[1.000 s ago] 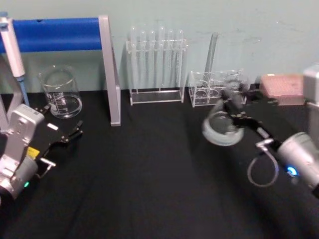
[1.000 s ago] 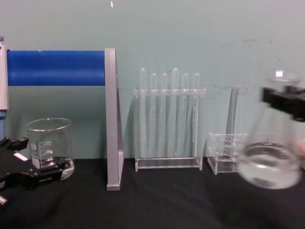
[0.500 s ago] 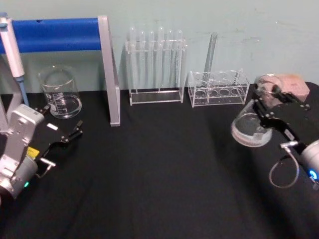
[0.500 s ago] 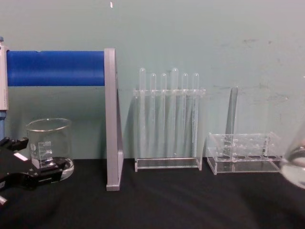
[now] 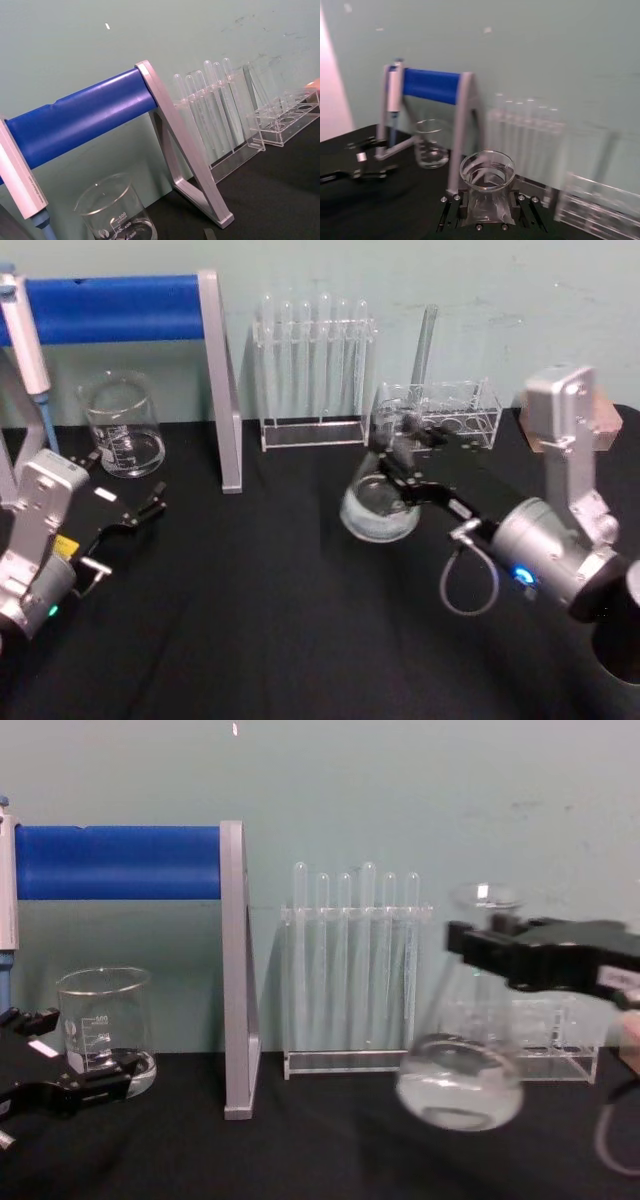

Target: Grasp the erlenmeyer flask with one hand, shake it three times, then place it back.

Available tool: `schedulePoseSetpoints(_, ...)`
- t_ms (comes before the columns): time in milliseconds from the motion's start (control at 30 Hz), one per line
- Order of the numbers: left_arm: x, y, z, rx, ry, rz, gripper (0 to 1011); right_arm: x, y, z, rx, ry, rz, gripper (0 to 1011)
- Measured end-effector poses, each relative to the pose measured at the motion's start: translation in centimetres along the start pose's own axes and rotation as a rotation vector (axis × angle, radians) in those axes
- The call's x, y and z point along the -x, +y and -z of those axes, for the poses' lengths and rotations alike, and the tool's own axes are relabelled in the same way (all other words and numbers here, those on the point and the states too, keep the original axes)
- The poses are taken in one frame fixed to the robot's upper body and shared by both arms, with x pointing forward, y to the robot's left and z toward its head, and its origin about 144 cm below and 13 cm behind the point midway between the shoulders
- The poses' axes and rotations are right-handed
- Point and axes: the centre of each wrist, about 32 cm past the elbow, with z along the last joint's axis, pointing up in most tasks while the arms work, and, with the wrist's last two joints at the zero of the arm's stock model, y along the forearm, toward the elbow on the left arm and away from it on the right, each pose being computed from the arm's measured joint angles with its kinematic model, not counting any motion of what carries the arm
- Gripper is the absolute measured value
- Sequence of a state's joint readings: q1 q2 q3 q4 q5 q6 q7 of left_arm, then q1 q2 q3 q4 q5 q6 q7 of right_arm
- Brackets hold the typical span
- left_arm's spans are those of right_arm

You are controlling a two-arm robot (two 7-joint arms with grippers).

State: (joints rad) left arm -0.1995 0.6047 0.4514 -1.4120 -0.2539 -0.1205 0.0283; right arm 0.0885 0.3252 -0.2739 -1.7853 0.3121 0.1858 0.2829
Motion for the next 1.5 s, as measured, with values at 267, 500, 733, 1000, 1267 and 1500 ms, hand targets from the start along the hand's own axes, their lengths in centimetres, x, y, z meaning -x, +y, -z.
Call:
schedulePoseSetpoints(267,0.0,0.0,0.0,0.000,0.000,0.000,1001,0.6,2.1,0.2,-0.001,-0.005,-0.120,451)
schedulePoseSetpoints(500,0.0,0.0,0.0,0.000,0.000,0.000,1001,0.5,2.7,0.3,-0.001,-0.006,-0.157,450)
schedulePoseSetpoints(733,0.0,0.0,0.0,0.000,0.000,0.000,1001,0.3,2.8,0.3,0.002,-0.006,-0.172,450)
schedulePoseSetpoints(1000,0.0,0.0,0.0,0.000,0.000,0.000,1001,0.1,2.7,0.5,0.011,-0.005,-0.183,451)
schedulePoseSetpoints(1267,0.0,0.0,0.0,0.000,0.000,0.000,1001,-0.4,2.6,0.9,0.025,-0.009,-0.216,451)
schedulePoseSetpoints(1500,0.0,0.0,0.0,0.000,0.000,0.000,1001,-1.0,2.3,1.7,0.035,-0.020,-0.253,450)
